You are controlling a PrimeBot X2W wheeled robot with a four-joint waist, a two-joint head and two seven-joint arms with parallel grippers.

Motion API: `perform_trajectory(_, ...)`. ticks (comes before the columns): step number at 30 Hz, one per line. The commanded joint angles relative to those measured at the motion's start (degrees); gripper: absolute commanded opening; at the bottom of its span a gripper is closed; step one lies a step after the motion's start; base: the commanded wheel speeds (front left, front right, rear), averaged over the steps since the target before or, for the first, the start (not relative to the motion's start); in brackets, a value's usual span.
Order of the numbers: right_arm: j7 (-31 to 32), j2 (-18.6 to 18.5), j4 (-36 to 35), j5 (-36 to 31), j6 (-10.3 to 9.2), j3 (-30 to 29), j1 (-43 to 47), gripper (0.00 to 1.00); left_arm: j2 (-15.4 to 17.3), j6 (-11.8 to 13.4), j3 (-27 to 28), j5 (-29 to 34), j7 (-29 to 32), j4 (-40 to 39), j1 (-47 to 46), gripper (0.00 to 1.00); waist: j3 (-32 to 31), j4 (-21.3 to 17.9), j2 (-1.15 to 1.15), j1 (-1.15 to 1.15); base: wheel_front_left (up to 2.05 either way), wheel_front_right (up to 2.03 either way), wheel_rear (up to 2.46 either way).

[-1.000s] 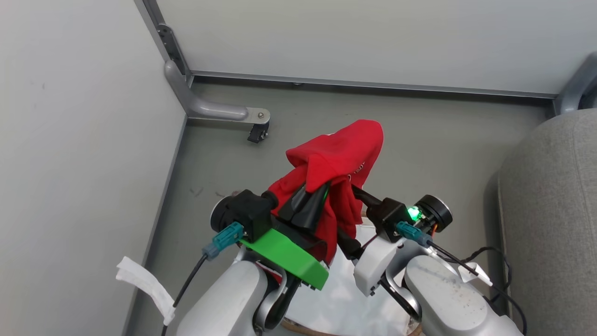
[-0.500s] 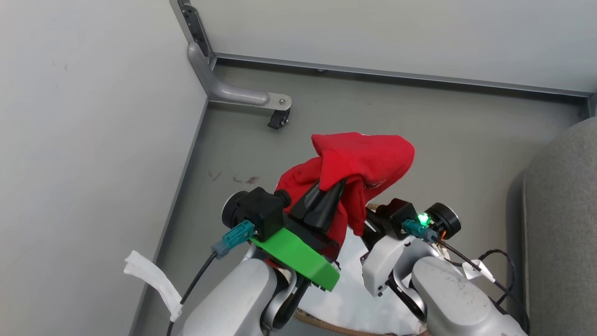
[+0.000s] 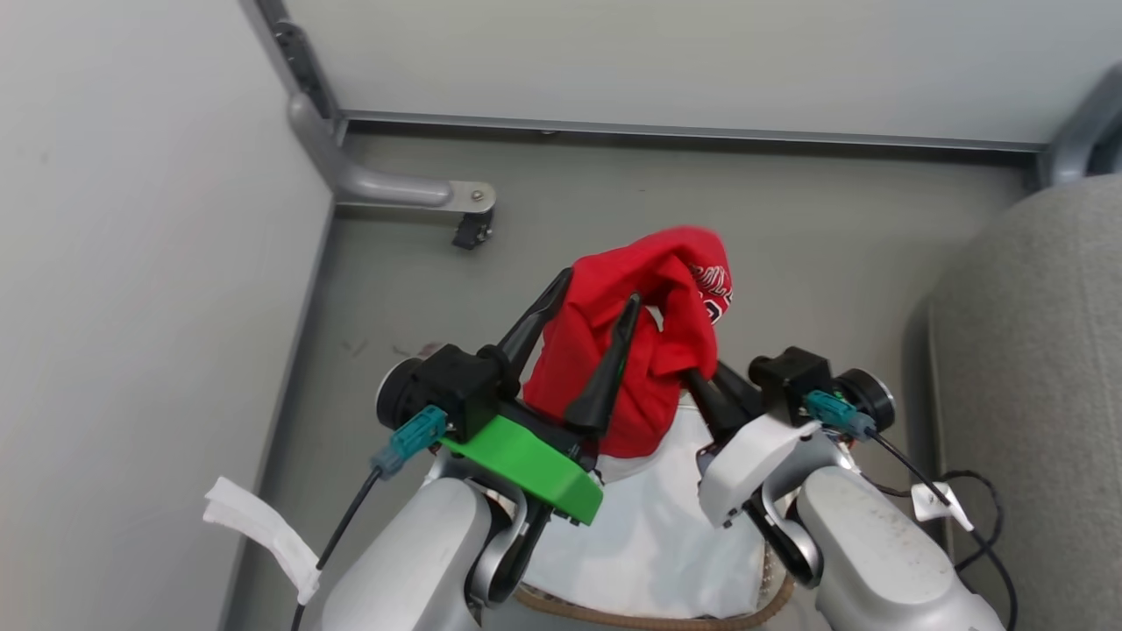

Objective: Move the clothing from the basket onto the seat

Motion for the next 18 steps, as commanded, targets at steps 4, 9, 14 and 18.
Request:
perform_trajectory(4,0.0,-0.3,-3.6,0.5,-0.08,-4.0,2.5,0.00,0.1,-0.3,2.7,2.1,0.0,1.8,1.3,1.00,-0.7,-8.1,0.00,0.00,0.00,0.00,0.00)
perform_trajectory(9,0.0,-0.3,-7.3,1.5,-0.07,-5.8,4.7,0.00,0.1,-0.8,5.5,4.0,0.0,3.6,2.3,1.00,-1.3,-16.3,0.00,0.00,0.00,0.00,0.00)
perform_trajectory(14,0.0,-0.3,-10.0,1.7,-0.07,-6.7,6.9,0.00,0.2,-1.4,8.2,6.4,0.0,4.4,3.8,1.00,-1.7,-24.6,0.00,0.00,0.00,0.00,0.00)
perform_trajectory(18,0.0,-0.3,-11.7,1.4,-0.07,-8.1,8.5,0.00,0.2,-1.8,9.6,7.6,0.0,5.0,4.9,1.00,-2.1,-30.2,0.00,0.00,0.00,0.00,0.00)
